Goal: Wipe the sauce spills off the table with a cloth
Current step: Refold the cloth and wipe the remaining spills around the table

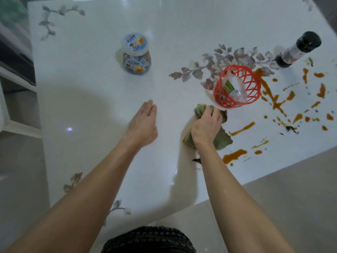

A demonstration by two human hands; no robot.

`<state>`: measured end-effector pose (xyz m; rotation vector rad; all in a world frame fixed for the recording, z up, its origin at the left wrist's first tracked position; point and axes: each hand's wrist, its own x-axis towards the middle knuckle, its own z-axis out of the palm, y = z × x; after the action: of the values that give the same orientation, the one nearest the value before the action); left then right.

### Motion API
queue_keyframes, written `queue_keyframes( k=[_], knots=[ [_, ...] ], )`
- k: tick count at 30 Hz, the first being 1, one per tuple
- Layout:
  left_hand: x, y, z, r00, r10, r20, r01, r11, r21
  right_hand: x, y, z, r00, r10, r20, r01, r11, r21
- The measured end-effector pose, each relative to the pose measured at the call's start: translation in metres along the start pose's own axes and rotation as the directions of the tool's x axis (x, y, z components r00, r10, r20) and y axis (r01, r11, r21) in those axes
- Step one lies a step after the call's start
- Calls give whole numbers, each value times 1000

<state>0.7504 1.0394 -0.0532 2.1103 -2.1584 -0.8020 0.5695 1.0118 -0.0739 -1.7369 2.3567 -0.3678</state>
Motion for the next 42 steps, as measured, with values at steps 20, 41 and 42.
queue_keyframes(
  k=[20, 41, 42],
  knots=[
    [-79, 14, 44, 972, -232, -21, 231, 972, -46, -66, 18, 11, 830, -538, 144, 530, 843, 94],
    [-83, 7, 30, 956, -288, 56, 270, 790, -550, -96, 16, -12, 729, -664, 166, 601, 738, 307],
    [-85, 11, 32, 951, -306, 49, 279, 777, -564, -117, 23, -10, 676, -718, 166, 654, 688, 313]
  ],
)
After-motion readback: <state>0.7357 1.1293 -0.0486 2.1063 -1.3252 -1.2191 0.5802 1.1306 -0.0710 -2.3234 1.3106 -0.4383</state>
